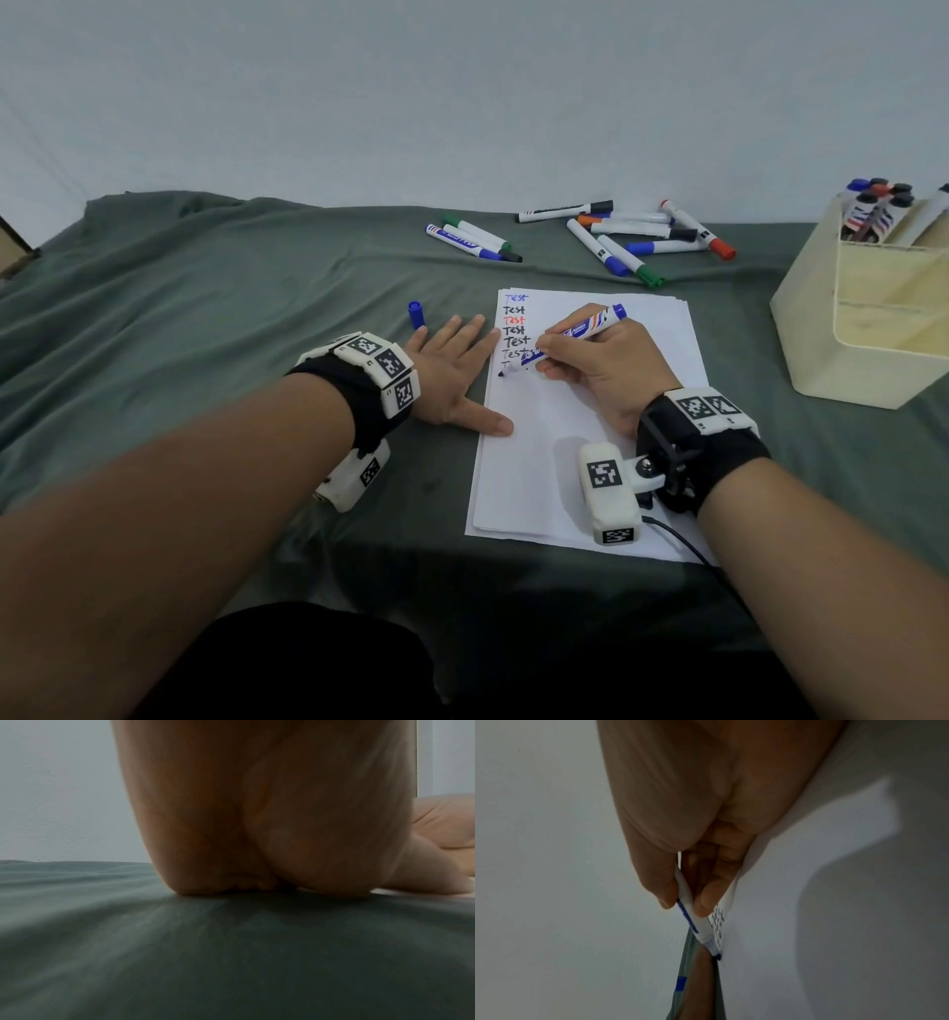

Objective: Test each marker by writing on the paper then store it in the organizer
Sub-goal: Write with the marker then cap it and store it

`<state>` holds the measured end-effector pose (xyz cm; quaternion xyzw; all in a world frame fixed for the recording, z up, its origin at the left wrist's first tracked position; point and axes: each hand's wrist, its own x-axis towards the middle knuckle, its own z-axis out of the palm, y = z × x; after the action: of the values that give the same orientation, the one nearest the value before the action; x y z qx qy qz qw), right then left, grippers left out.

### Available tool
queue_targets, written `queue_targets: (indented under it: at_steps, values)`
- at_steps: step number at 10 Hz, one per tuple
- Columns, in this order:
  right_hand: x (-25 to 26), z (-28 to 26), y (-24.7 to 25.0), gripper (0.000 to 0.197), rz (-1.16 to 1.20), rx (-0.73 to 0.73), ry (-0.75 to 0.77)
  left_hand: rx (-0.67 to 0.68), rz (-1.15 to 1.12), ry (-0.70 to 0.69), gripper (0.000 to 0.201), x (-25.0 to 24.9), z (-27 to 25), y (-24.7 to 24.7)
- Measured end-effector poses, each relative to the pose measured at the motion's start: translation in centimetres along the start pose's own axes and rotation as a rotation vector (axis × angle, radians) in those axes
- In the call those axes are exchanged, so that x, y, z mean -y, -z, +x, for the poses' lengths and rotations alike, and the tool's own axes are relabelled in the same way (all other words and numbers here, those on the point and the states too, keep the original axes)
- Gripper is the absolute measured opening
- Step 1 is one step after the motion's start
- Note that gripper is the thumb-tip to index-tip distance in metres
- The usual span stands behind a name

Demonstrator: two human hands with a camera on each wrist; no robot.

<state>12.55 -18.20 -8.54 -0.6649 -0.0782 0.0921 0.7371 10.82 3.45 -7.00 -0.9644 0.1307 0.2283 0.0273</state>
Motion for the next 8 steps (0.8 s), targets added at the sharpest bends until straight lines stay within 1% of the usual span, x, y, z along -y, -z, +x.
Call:
queue_targets:
  at_steps: [1,2,3,4,5,8]
  values:
    - [-0.09,0.08,0.00,0.012,-0.041,-0.014,0.009,0.003,0.000,0.000,0.127,-0.01,-0.01,-0.01]
    - [-0.14,0.22,0.22,0.008,-0.029,-0.050,0.002,0.002,-0.004,-0.003,0.126,0.00,-0.08,0.00]
    - [-0.33,0.31,0.29,0.011,0.005,-0.045,0.000,0.004,-0.004,-0.001,0.126,-0.08,-0.21,0.06]
    - [-0.41,0.35,0.12,0.012,-0.035,-0.016,0.008,0.003,-0.005,0.003,0.125,-0.23,-0.35,0.13]
    - [-0.37,0.35,0.08,0.006,-0.039,-0.007,0.017,0.005,-0.002,0.006,0.125,-0.29,-0.37,0.19]
    - [-0.24,0.28,0.05,0.010,-0.044,-0.003,0.028,0.009,-0.001,0.004,0.127,-0.04,-0.14,0.08]
